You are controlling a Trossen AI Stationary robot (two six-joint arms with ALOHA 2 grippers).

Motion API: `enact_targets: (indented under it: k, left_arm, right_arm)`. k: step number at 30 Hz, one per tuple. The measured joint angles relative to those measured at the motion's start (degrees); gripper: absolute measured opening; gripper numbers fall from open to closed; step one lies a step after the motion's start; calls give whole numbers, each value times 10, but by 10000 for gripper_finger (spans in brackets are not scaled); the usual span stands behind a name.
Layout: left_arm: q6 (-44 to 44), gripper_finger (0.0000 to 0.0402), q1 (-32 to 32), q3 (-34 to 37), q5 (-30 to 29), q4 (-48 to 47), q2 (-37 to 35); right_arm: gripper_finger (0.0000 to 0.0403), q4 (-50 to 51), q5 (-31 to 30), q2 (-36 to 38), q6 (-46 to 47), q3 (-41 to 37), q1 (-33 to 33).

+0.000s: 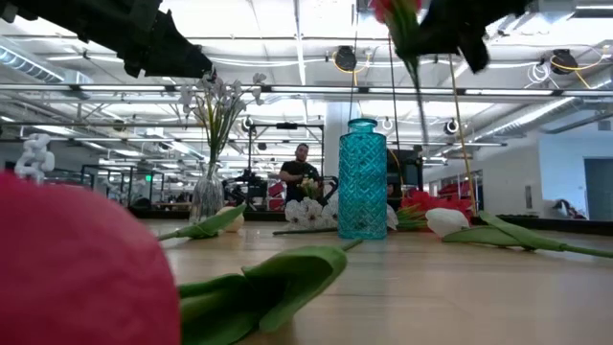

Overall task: Sort flowers into vase by color
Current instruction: Put the right red poppies into the blue vase

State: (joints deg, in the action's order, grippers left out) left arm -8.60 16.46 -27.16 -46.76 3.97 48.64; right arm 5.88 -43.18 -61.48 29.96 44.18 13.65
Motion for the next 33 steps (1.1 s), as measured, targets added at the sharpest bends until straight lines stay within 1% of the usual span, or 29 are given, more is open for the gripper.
enact_targets:
  k: [1,4,8,10,14,21,30,33]
  left_arm:
    - [0,217,0,0,0,0,0]
    - [0,217,0,0,0,0,0]
    - [0,217,0,0,0,0,0]
    - [0,217,0,0,0,0,0]
    - [0,217,0,0,0,0,0]
    - [0,217,0,0,0,0,0]
    - [0,217,0,0,0,0,0]
    - [0,217,0,0,0,0,0]
  right_arm:
    - [11,-34,5,-3,-35,0,-3]
    - [11,-130,51,-4,-117,0,-15]
    - [11,-179,60,-8,-181,0,-24]
    - [10,-198,80,-10,-200,0,-29]
    - [10,-240,134,-30,-211,1,-41]
    - [10,-263,137,-84,-204,1,-42]
    - [11,-276,137,-128,-199,1,-42]
    - [17,-276,151,-149,-187,1,-41]
